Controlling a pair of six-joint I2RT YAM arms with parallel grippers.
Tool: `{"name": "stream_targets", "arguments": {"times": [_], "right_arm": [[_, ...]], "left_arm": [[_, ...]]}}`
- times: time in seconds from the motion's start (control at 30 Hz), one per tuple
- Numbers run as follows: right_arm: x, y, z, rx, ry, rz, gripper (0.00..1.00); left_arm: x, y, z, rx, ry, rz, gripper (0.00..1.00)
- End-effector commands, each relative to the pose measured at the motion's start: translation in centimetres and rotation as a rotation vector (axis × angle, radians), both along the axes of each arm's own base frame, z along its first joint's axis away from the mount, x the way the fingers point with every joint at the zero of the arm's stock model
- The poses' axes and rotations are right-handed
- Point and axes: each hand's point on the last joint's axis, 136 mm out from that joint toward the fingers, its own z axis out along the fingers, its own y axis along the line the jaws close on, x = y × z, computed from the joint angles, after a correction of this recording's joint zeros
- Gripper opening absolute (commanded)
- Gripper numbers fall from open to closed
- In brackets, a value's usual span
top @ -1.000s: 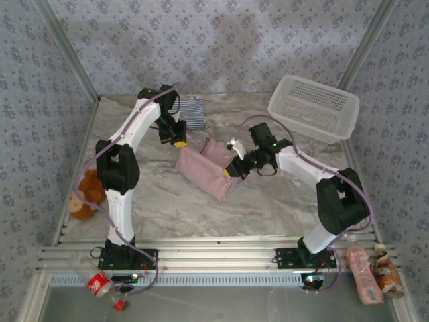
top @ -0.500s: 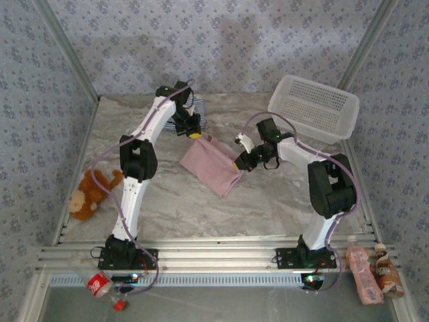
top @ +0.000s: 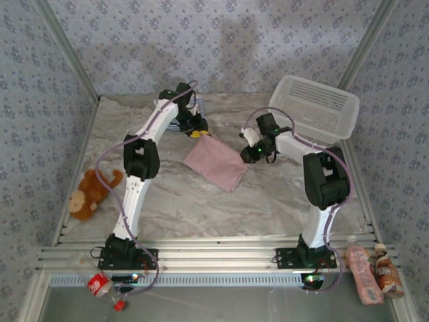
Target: Fold and stack the tank tops
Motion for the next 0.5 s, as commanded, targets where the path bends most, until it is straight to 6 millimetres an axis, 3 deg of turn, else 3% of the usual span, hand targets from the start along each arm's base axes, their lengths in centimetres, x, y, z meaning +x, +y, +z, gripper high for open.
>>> {"name": "stream_targets", "arguments": {"times": [0.0,0.2,0.47], "right_arm": [[2.0,-3.6,-0.1,-0.163,-0.035,-0.168,0.32],[1.9,-5.3,1.7,-0.195,-0.075,-0.29,0.36],[-4.3,-1.4,2.5,0.075,0.029,-0.482,0.52]], "left_arm": [[1.3,0.1,2.5,0.014,-0.122,-0.037,0.41],[1.0,2.3,4.5,0.06,-0.199,-0.049,0.46],[-3.5,4.8,1.5,0.018,-0.126,-0.04,0.5]]}}
